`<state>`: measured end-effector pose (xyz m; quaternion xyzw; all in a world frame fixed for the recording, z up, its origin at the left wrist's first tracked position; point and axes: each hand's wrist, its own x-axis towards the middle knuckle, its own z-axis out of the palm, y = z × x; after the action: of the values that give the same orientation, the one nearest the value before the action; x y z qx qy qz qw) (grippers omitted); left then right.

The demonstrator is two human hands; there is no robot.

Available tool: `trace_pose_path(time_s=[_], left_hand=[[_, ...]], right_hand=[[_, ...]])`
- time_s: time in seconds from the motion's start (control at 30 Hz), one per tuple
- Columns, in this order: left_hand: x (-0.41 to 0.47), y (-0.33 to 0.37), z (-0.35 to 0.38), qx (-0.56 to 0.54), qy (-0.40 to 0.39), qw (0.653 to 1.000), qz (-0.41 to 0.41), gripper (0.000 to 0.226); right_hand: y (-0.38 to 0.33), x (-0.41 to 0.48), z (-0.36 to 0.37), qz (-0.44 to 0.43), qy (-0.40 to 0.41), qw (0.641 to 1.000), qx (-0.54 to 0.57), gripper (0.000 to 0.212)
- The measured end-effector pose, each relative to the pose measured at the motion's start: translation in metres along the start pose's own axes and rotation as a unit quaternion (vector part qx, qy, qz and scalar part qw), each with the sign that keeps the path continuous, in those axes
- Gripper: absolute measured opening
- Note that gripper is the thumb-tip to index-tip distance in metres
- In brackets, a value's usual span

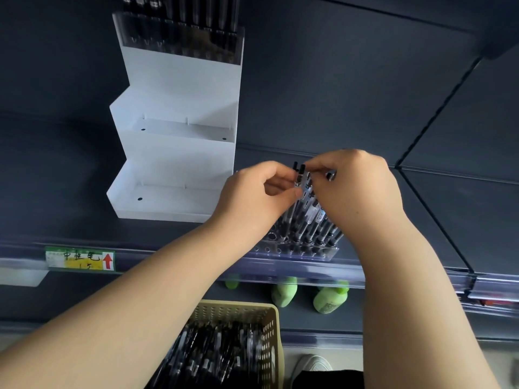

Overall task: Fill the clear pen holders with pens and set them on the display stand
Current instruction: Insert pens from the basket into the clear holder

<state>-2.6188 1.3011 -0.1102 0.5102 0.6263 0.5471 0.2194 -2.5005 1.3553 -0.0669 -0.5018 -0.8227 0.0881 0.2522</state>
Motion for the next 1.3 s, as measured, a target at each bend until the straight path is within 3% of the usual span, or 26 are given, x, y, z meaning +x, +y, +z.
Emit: trace_pose_path(time_s=[0.2, 0.77, 1.07, 1.3], left_hand=[[-0.004, -0.009, 0.005, 0.104, -0.046, 0.994, -0.008, 0.014], [-0.007, -0.012, 0.007, 0.15, -0.039, 0.988, -0.008, 0.02], [-0.001, -0.014, -0.014, 0.124, -0.034, 0.991, -0.034, 0.027], [-0.008, -0.016, -0.03, 0.142, -0.026, 0.989, -0.045, 0.021]], right_hand=[[0.0, 0.0, 0.0, 0.005, 0.001, 1.0, 0.0, 0.027], [0.0, -0.002, 0.0, -0.027, 0.0, 0.999, -0.035, 0.028], [-0.001, -0.003, 0.002, -0.056, 0.004, 0.998, -0.04, 0.029], [0.001, -0.006, -0.003, -0.05, 0.0, 0.998, -0.041, 0.03]])
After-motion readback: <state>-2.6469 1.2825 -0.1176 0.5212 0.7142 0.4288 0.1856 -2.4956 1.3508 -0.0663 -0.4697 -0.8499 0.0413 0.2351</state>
